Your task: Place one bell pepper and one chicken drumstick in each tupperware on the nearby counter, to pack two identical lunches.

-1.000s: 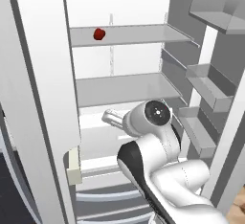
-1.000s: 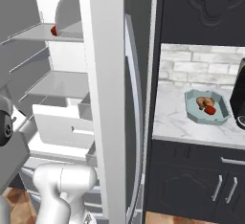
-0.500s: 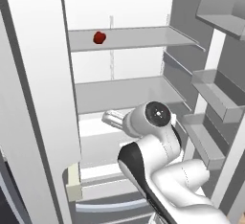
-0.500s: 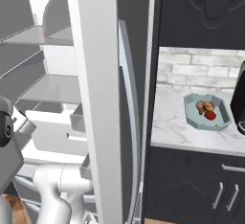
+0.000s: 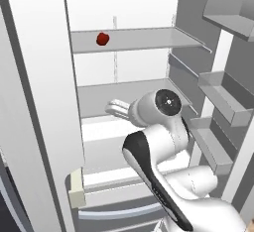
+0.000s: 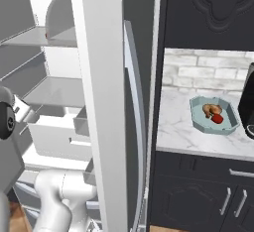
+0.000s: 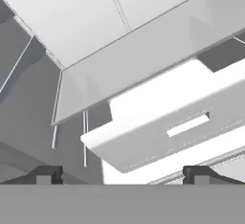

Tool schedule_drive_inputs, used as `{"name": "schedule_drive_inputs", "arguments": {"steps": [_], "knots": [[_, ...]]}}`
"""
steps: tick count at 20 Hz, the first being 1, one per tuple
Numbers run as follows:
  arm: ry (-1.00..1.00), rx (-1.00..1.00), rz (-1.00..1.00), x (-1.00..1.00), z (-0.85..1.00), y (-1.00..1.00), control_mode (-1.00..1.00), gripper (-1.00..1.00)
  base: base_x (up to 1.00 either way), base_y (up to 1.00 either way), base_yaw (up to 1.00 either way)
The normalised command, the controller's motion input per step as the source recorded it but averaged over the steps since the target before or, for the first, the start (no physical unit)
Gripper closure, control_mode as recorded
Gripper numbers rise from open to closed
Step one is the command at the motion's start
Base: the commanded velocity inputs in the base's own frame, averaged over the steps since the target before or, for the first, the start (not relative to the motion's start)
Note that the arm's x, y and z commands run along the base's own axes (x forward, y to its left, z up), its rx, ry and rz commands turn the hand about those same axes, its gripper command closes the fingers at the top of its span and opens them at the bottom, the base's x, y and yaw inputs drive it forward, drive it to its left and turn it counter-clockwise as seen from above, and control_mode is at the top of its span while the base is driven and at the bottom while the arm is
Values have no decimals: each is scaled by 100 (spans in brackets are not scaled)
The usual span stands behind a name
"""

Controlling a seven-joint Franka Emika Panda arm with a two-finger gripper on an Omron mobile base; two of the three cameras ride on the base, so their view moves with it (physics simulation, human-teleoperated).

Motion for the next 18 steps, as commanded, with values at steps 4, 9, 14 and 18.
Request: {"name": "schedule_drive_inputs", "arguments": {"steps": [4, 9, 14, 18], "knots": [[-16, -17, 28, 0, 100, -1, -100, -100, 0, 0, 0], [-18, -21, 28, -5, 100, 0, -100, -100, 0, 0, 0], [-15, -24, 9, 3, 89, -1, -100, -100, 0, 0, 0], [-6, -15, -3, 18, 67, -14, -100, -100, 0, 0, 0]]}}
